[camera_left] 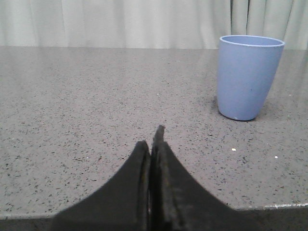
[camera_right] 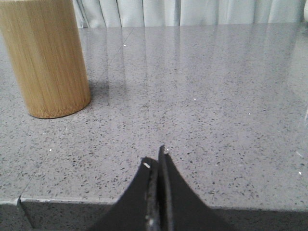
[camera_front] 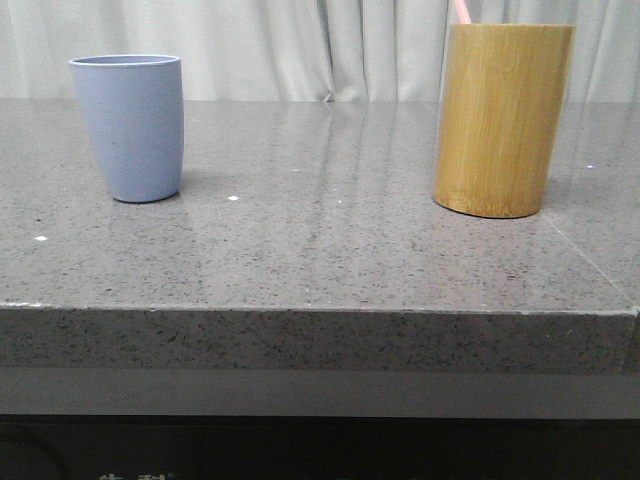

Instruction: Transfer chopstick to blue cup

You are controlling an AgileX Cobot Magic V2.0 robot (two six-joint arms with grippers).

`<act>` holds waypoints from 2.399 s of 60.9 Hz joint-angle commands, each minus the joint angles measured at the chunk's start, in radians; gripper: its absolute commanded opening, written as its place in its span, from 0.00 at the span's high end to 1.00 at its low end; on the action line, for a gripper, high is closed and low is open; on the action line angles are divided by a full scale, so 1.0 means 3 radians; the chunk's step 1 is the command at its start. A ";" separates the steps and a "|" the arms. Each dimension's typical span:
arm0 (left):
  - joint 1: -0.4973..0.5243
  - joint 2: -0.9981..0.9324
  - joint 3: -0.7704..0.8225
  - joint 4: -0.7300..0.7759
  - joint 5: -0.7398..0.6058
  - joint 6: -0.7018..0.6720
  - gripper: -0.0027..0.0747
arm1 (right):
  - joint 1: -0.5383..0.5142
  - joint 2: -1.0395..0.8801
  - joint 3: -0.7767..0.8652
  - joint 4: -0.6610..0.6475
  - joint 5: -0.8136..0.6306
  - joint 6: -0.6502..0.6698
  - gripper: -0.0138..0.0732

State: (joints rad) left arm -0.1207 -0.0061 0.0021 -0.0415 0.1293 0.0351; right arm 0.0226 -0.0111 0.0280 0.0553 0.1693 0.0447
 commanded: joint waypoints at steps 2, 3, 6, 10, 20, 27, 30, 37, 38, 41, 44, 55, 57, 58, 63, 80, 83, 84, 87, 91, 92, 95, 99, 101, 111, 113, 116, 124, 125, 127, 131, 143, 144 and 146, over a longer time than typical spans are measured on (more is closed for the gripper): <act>0.0000 -0.0075 0.0021 -0.0031 -0.0294 -0.0024 0.99 | -0.0019 -0.0067 -0.0016 -0.0023 -0.0249 -0.0017 0.97; 0.0000 -0.0075 0.0021 -0.0031 -0.0294 -0.0024 0.99 | -0.0019 -0.0067 -0.0016 -0.0023 -0.0249 -0.0017 0.97; 0.0000 -0.0075 0.0021 -0.0031 -0.0294 -0.0024 0.99 | -0.0019 -0.0067 -0.0016 -0.0023 -0.0249 -0.0017 0.97; 0.0000 -0.0075 0.0021 -0.0031 -0.0294 -0.0024 0.99 | -0.0019 -0.0067 -0.0016 -0.0023 -0.0249 -0.0017 0.97; 0.0000 -0.0075 0.0021 -0.0031 -0.0294 -0.0024 0.99 | -0.0019 -0.0067 -0.0016 -0.0023 -0.0249 -0.0017 0.97; 0.0000 -0.0075 0.0021 -0.0031 -0.0294 -0.0024 0.99 | -0.0019 -0.0067 -0.0016 -0.0023 -0.0249 -0.0017 0.97; 0.0000 -0.0075 0.0021 -0.0031 -0.0294 -0.0024 0.99 | -0.0019 -0.0067 -0.0016 -0.0023 -0.0249 -0.0017 0.97; 0.0000 -0.0075 0.0021 -0.0031 -0.0294 -0.0024 0.99 | -0.0019 -0.0067 -0.0016 -0.0023 -0.0249 -0.0017 0.97; 0.0000 -0.0075 0.0021 -0.0031 -0.0294 -0.0024 0.99 | -0.0019 -0.0067 -0.0016 -0.0023 -0.0249 -0.0017 0.97; 0.0000 -0.0075 0.0021 -0.0031 -0.0294 -0.0024 0.99 | -0.0019 -0.0067 -0.0016 -0.0023 -0.0249 -0.0017 0.97; 0.0000 -0.0075 0.0021 -0.0031 -0.0294 -0.0024 0.99 | -0.0019 -0.0067 -0.0016 -0.0023 -0.0249 -0.0017 0.97; 0.0000 -0.0075 0.0021 -0.0031 -0.0294 -0.0024 0.99 | -0.0019 -0.0067 -0.0016 -0.0023 -0.0249 -0.0017 0.97; 0.0000 -0.0075 0.0021 -0.0031 -0.0294 -0.0024 0.99 | -0.0019 -0.0067 -0.0016 -0.0023 -0.0249 -0.0017 0.97; 0.0000 -0.0075 0.0021 -0.0031 -0.0294 -0.0024 0.99 | -0.0019 -0.0067 -0.0016 -0.0023 -0.0249 -0.0017 0.97; 0.0000 -0.0075 0.0021 -0.0031 -0.0294 -0.0024 0.99 | -0.0019 -0.0067 -0.0016 -0.0023 -0.0259 -0.0017 0.97; 0.0000 -0.0075 0.0013 -0.0038 -0.0431 -0.0024 0.99 | -0.0019 -0.0067 -0.0022 0.0020 -0.0496 -0.0017 0.97; 0.0000 -0.0075 -0.0012 -0.0081 -0.0530 -0.0024 0.99 | -0.0019 -0.0067 -0.0063 0.0058 -0.0608 -0.0017 0.97; 0.0000 -0.0075 -0.0029 -0.0119 -0.0593 -0.0024 0.99 | -0.0019 -0.0067 -0.0085 0.0075 -0.0634 -0.0017 0.97; 0.0000 -0.0075 -0.0092 -0.0207 -0.0722 -0.0024 0.99 | -0.0019 -0.0067 -0.0210 0.0078 -0.0636 -0.0017 0.97; 0.0000 -0.0075 -0.0242 -0.0302 -0.0747 -0.0024 0.99 | -0.0019 -0.0067 -0.0398 0.0075 -0.0564 -0.0017 0.97; 0.0000 -0.0075 -0.0287 -0.0316 -0.0727 -0.0024 0.99 | -0.0019 -0.0067 -0.0444 0.0075 -0.0526 -0.0017 0.97; 0.0000 -0.0055 -0.0463 -0.0322 -0.0606 -0.0024 0.99 | -0.0019 -0.0063 -0.0585 0.0075 -0.0449 -0.0017 0.97; 0.0000 0.0007 -0.0717 -0.0315 -0.0385 -0.0024 0.99 | -0.0019 -0.0025 -0.0834 0.0075 -0.0296 -0.0017 0.97; 0.0000 0.0063 -0.0858 -0.0309 -0.0266 -0.0024 0.99 | -0.0019 0.0019 -0.0961 0.0075 -0.0202 -0.0017 0.97; 0.0000 0.0590 -0.1460 -0.0238 0.0220 -0.0024 0.99 | -0.0019 0.0442 -0.1479 0.0075 0.0233 -0.0017 0.97; 0.0000 0.0729 -0.1564 -0.0238 0.0308 -0.0024 0.99 | -0.0019 0.0551 -0.1574 0.0075 0.0291 -0.0017 0.97; 0.0000 0.0923 -0.1685 -0.0238 0.0406 -0.0024 0.99 | -0.0019 0.0721 -0.1708 0.0075 0.0362 -0.0017 0.97; 0.0000 0.1339 -0.1871 -0.0238 0.0467 -0.0024 0.99 | -0.0019 0.1046 -0.1917 0.0075 0.0443 -0.0017 0.97; 0.0000 0.1375 -0.1886 -0.0238 0.0460 -0.0024 0.99 | -0.0019 0.1077 -0.1933 0.0075 0.0443 -0.0017 0.97; 0.0000 0.1412 -0.1894 -0.0238 0.0454 -0.0024 0.99 | -0.0019 0.1114 -0.1945 0.0075 0.0443 -0.0017 0.97; 0.0000 0.1466 -0.1908 -0.0238 0.0438 -0.0024 0.99 | -0.0019 0.1128 -0.1943 0.0075 0.0420 -0.0017 0.97; 0.0000 0.1466 -0.1908 -0.0238 0.0438 -0.0024 0.92 | -0.0019 0.1128 -0.1943 0.0075 0.0416 -0.0017 0.94; 0.0000 0.1466 -0.1908 -0.0238 0.0432 -0.0024 0.90 | -0.0019 0.1128 -0.1943 0.0075 0.0419 -0.0017 0.92; 0.0000 0.1466 -0.1908 -0.0238 0.0426 -0.0024 0.83 | -0.0019 0.1128 -0.1943 0.0075 0.0419 -0.0017 0.88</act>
State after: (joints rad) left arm -0.1207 0.4220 -0.5326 -0.1104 0.3335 0.0351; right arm 0.0226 0.3117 -0.5167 0.0785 0.3720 0.0447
